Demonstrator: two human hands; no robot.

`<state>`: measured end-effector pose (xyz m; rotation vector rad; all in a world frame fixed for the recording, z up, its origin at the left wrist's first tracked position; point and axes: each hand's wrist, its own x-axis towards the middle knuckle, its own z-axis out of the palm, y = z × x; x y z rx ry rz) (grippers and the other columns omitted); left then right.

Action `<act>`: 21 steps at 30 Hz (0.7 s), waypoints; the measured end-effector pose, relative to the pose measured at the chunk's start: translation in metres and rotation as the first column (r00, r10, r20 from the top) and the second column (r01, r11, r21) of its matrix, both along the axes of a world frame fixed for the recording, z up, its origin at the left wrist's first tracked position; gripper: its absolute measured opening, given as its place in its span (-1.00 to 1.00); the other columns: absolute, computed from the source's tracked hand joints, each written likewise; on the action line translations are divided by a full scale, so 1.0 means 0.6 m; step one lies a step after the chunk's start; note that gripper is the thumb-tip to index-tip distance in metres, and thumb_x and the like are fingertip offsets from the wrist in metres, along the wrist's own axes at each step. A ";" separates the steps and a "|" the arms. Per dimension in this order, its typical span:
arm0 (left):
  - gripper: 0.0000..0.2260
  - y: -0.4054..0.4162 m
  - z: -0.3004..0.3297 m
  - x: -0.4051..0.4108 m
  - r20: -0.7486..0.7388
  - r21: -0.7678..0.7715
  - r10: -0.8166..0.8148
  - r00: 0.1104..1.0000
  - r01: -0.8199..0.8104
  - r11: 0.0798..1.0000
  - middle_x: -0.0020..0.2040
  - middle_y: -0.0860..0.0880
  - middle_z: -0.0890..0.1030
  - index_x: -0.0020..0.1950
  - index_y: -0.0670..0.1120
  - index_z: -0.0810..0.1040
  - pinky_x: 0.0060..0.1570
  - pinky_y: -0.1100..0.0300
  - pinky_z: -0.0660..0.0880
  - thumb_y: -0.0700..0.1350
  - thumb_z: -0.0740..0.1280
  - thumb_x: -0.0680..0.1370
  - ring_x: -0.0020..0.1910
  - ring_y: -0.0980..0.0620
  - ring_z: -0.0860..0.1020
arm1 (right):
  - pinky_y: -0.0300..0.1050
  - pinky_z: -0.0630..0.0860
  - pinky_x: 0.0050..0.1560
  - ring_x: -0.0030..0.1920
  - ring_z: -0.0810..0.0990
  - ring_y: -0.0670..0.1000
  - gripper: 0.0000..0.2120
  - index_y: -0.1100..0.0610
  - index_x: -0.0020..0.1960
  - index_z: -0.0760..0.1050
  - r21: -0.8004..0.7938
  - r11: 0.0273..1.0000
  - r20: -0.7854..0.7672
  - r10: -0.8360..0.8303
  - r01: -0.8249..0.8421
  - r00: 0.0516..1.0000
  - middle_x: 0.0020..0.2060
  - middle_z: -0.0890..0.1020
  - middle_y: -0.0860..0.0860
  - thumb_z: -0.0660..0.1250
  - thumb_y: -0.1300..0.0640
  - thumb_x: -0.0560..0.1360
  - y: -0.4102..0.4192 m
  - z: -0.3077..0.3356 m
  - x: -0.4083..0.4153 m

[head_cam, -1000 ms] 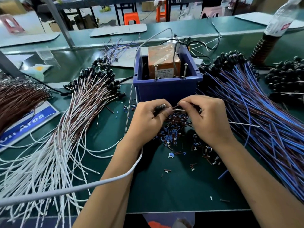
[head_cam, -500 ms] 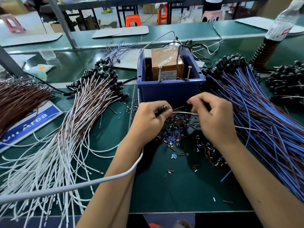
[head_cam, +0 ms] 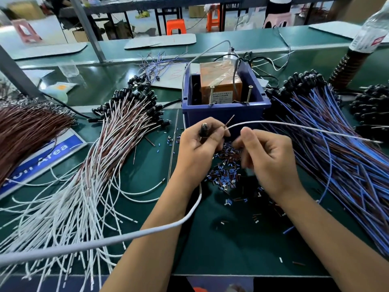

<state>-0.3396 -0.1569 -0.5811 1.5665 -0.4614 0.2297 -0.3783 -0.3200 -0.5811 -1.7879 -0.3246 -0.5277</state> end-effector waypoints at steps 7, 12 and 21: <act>-0.81 0.001 -0.004 -0.001 -0.013 0.063 -0.019 1.000 0.020 0.998 -0.41 -0.01 0.48 -0.13 -0.15 0.61 -0.34 0.36 0.29 -0.25 0.28 0.65 -0.43 0.16 0.38 | -0.21 0.20 -0.51 -0.54 0.33 -0.01 -0.56 0.09 0.01 0.62 0.526 0.848 -0.054 -0.047 0.069 0.997 -0.42 0.56 0.03 0.06 -0.10 0.76 -0.028 0.020 0.012; -0.83 0.001 -0.006 -0.002 -0.005 0.046 0.039 0.999 -0.039 0.998 -0.35 -0.02 0.59 -0.11 -0.15 0.64 -0.33 0.41 0.31 -0.25 0.30 0.64 -0.43 0.21 0.42 | -0.19 0.15 -0.46 -0.56 0.26 0.01 -0.43 0.02 -0.34 0.48 0.737 0.612 -0.117 -0.305 0.289 0.945 -0.55 0.40 -0.02 0.02 -0.11 0.76 -0.049 0.045 0.010; -0.76 0.018 0.022 -0.006 -0.131 -0.465 -0.207 0.969 0.125 0.877 0.04 -0.23 0.65 -0.12 -0.07 0.63 -0.53 0.34 0.16 -0.20 0.23 0.67 -0.55 0.15 0.16 | -0.17 0.11 -0.50 -0.54 0.19 0.04 -0.43 0.01 -0.42 0.23 0.549 0.794 -0.091 -0.253 0.261 0.963 -0.55 0.33 -0.01 0.03 -0.10 0.75 -0.063 0.036 0.018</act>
